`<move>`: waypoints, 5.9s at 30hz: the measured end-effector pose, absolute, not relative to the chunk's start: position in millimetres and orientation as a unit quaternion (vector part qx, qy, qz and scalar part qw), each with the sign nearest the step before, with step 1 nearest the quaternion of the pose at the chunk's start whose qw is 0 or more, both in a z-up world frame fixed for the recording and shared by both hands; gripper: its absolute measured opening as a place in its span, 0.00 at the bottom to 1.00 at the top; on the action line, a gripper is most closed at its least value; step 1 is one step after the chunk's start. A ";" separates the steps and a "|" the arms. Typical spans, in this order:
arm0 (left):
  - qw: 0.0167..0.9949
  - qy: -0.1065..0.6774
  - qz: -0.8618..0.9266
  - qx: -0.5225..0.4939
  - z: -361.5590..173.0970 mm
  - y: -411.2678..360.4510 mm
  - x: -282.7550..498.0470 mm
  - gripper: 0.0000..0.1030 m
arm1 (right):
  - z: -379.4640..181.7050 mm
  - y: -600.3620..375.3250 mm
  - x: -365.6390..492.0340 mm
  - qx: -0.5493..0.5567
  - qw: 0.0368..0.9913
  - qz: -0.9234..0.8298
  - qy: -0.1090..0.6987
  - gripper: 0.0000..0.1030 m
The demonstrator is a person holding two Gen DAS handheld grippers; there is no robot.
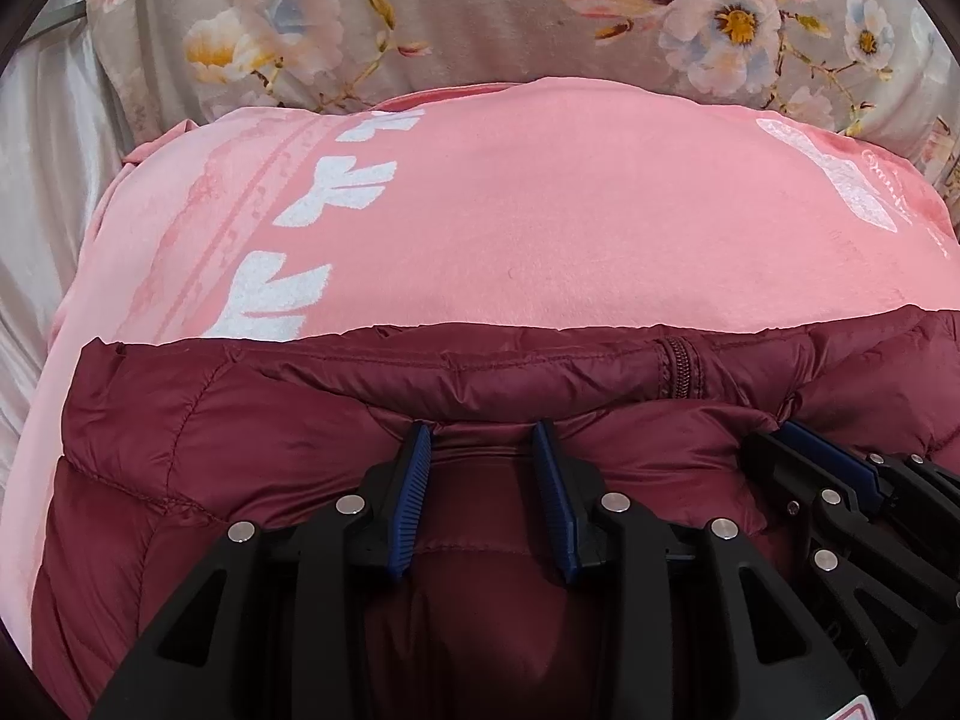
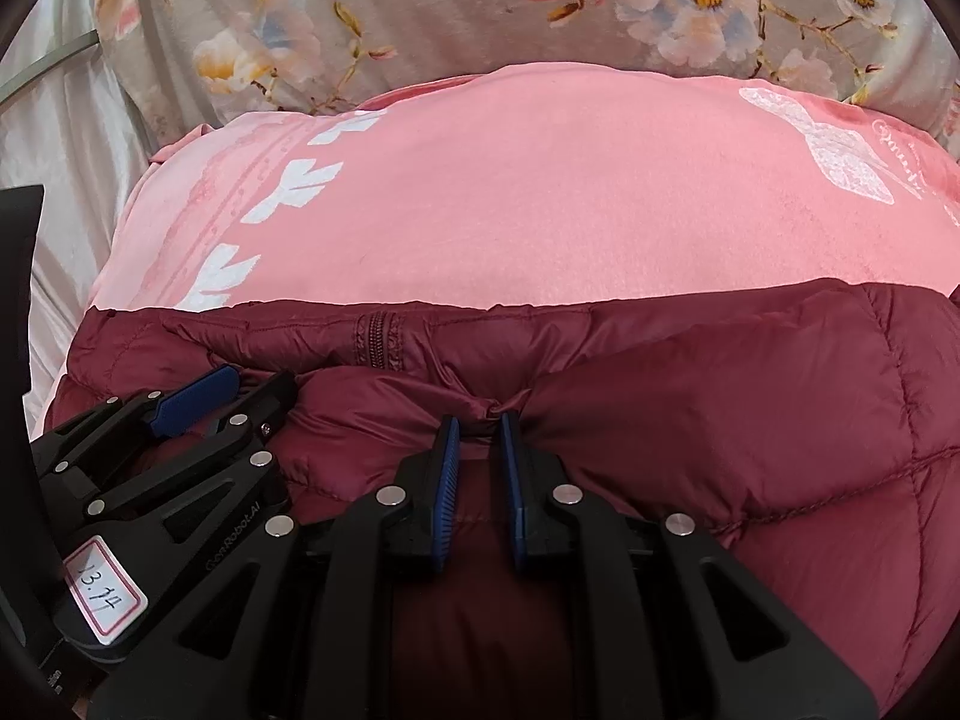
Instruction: Fold large clothes
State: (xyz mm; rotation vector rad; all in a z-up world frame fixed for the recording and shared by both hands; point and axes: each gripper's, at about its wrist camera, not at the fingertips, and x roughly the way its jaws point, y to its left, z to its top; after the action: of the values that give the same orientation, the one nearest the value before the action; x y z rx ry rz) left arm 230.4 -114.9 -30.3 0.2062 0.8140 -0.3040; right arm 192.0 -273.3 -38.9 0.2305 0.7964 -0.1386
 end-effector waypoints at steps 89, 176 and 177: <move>0.851 0.375 -0.365 -0.050 144.0 -48.3 46.2 0.09 | -30.4 -213.7 -4.0 0.231 0.894 -0.010 0.384 0.18; 0.862 0.429 -0.269 0.036 91.3 -116.6 107.6 0.66 | 86.8 -382.3 -23.0 0.172 0.927 -0.155 0.294 0.48; 0.864 0.429 -0.262 0.036 94.2 -121.1 118.8 0.66 | 88.9 -385.6 -12.7 0.171 0.926 -0.156 0.297 0.51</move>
State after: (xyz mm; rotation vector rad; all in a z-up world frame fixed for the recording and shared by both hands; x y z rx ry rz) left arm 118.8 -121.1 94.2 0.0752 0.8996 -0.5492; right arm -12.7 -385.6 88.9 0.3511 0.6093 -0.3194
